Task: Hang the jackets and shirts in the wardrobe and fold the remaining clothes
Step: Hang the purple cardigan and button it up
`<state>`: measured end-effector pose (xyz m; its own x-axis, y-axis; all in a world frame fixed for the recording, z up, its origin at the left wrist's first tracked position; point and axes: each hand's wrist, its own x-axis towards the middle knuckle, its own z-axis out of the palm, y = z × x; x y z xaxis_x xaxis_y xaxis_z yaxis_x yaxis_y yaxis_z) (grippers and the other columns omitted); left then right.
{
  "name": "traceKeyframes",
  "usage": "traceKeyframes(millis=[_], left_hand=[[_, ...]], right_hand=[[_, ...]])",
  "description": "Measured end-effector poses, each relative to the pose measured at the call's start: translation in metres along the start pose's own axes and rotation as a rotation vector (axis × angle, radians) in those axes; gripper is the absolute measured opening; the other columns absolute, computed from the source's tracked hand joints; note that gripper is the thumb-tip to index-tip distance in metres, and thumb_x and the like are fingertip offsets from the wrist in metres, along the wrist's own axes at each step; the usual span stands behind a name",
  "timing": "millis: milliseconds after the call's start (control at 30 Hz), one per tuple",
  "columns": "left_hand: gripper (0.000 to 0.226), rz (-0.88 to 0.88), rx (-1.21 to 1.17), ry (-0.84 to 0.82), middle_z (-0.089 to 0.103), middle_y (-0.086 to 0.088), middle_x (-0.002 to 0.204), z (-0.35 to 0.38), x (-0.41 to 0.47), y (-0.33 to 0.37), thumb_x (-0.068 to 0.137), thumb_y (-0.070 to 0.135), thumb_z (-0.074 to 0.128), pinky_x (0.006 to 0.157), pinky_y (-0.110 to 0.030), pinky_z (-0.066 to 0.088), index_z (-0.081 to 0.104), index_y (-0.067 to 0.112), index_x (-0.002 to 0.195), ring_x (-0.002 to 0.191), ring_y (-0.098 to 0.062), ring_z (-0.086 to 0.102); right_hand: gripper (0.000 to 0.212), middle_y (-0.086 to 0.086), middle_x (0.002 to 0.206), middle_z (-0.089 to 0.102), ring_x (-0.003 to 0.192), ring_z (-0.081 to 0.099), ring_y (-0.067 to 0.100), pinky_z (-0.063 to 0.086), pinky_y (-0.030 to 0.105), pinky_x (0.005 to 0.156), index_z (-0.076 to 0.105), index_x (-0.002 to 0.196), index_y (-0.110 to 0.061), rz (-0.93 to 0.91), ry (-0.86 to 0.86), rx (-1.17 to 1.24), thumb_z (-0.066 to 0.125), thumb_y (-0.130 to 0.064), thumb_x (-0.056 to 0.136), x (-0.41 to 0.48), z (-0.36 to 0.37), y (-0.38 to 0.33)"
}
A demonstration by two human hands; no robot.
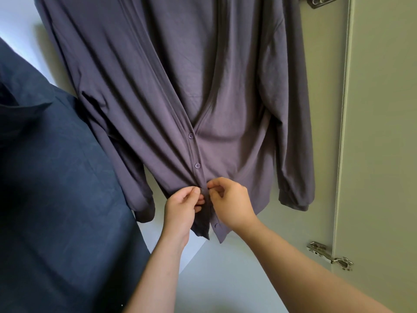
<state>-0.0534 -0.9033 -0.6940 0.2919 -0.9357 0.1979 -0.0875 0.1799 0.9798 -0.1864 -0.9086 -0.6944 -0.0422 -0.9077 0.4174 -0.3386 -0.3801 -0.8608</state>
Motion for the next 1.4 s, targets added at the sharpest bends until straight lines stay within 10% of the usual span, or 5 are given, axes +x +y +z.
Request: traceKeyframes(millis=[333, 600, 833, 1400], left_hand=[[0.019, -0.017, -0.118, 0.007, 0.069, -0.025, 0.109, 0.003, 0.000, -0.005, 0.106, 0.020, 0.053, 0.090, -0.045, 0.056, 0.065, 0.004, 0.106, 0.095, -0.025, 0.065], [0.020, 0.039, 0.004, -0.142, 0.078, -0.007, 0.099, -0.007, -0.009, -0.024, 0.094, 0.000, 0.066, 0.069, -0.034, 0.055, 0.075, 0.013, 0.106, 0.084, -0.021, 0.072], [0.034, 0.062, 0.156, -0.086, 0.059, 0.008, 0.059, -0.011, -0.011, -0.036, 0.095, 0.013, 0.069, 0.053, -0.021, 0.046, 0.068, 0.026, 0.063, 0.056, -0.009, 0.051], [0.014, -0.095, -0.057, -0.092, 0.074, -0.005, 0.080, -0.016, -0.006, -0.044, 0.092, 0.008, 0.072, 0.071, -0.028, 0.053, 0.080, 0.015, 0.083, 0.072, -0.015, 0.062]], right_hand=[[0.019, -0.015, 0.084, 0.070, 0.085, 0.067, 0.005, 0.047, 0.010, 0.072, 0.062, 0.092, -0.028, 0.164, -0.221, -0.037, 0.068, -0.014, 0.081, -0.017, 0.016, 0.027], [0.008, -0.010, 0.076, 0.072, 0.076, 0.065, 0.004, 0.048, 0.018, 0.068, 0.060, 0.091, -0.029, 0.120, -0.137, -0.079, 0.063, -0.022, 0.089, -0.023, 0.016, 0.029], [0.008, -0.001, 0.080, 0.068, 0.076, 0.061, 0.026, 0.053, 0.039, 0.069, 0.055, 0.098, -0.026, 0.016, -0.125, -0.221, 0.050, -0.023, 0.092, -0.026, 0.011, 0.026], [0.014, 0.001, 0.093, 0.069, 0.086, 0.062, 0.020, 0.051, 0.036, 0.079, 0.073, 0.094, -0.018, -0.080, -0.058, -0.229, 0.062, -0.026, 0.096, -0.029, 0.014, 0.023]])
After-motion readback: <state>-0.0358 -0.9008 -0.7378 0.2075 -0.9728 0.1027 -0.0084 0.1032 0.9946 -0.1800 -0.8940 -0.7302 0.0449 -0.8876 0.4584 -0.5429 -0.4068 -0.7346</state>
